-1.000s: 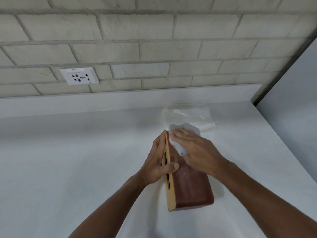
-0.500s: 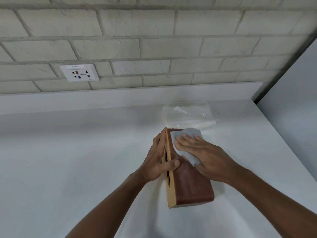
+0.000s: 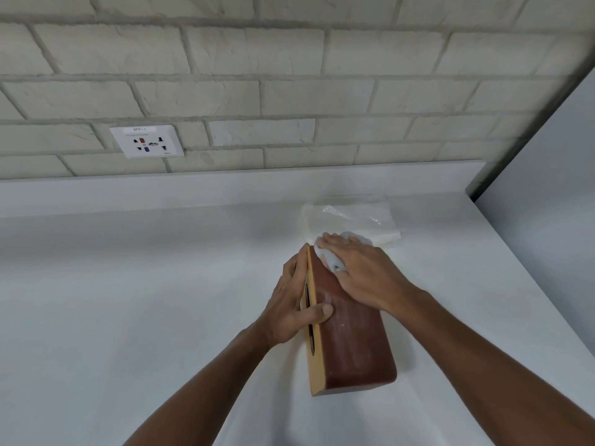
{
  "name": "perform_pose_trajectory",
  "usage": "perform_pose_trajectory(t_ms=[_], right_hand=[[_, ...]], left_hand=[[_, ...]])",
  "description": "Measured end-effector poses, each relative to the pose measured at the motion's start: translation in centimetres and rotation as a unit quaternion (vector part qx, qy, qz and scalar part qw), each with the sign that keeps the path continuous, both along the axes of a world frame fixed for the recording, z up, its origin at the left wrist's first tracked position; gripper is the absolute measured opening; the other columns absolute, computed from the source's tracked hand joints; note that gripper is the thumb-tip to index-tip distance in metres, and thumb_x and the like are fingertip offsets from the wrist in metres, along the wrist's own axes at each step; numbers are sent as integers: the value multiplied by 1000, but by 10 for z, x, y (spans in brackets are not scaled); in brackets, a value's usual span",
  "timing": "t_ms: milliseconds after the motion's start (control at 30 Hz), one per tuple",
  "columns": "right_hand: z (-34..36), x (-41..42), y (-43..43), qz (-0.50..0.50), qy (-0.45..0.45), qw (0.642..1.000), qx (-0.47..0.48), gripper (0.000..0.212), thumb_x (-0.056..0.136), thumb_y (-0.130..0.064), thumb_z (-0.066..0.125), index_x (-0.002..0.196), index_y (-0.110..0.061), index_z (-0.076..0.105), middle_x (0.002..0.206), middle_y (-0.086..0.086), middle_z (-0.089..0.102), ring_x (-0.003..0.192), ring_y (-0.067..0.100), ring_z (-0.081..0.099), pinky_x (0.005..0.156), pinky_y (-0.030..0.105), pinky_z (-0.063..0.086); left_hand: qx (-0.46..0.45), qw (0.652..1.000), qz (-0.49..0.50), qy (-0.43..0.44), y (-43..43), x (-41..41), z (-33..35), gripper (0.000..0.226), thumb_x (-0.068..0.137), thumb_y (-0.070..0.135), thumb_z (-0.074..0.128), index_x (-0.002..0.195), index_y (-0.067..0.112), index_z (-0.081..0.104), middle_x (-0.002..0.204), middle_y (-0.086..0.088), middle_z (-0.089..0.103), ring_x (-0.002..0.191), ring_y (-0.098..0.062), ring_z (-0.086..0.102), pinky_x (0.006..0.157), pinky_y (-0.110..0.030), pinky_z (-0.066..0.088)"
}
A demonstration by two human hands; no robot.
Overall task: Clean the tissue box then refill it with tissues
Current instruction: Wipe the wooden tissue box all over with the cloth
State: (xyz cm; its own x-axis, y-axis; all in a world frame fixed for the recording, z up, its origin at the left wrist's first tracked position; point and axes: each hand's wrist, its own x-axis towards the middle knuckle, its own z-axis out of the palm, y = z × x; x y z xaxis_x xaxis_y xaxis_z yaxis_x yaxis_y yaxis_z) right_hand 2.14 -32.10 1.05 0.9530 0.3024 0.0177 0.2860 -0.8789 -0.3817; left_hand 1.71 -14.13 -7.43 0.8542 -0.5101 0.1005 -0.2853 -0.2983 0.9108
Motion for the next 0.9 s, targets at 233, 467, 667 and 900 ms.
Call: perform_pose_trajectory(t_ms=[233,467,667,900], right_hand=[[-5,-4,-21,39,36,999,-9,63,93,-10,39,152,-30,30,159,-12,28,145,5,23,118,29,24],[-20,-14,-13,96,25,995,-14,75,81,-10,39,154,-20,26,160,-7,20,148,4,14,122,28,11],[-12,-1,-22,6,-2,1000,10,62,89,-17,33,151,-22,33,158,-7,30,142,-3,15,120,27,21],[-20,-13,-35,67,21,998,-1,70,86,-16,36,152,-33,22,160,-15,17,146,-4,11,121,27,17]], left_hand=[[0,1000,5,-4,2,1,-3,101,80,82,57,159,56,0,163,35,16,156,-4,13,123,-27,21],[-14,1000,4,-22,0,3,-6,99,80,77,59,157,62,-1,164,33,17,156,-7,14,124,-31,22],[-15,1000,5,-16,-2,1,1,94,78,85,57,147,77,-6,156,46,15,152,6,11,117,-17,18],[-12,1000,2,-17,0,1,0,94,78,86,55,150,73,-4,158,41,17,153,0,15,118,-21,21]])
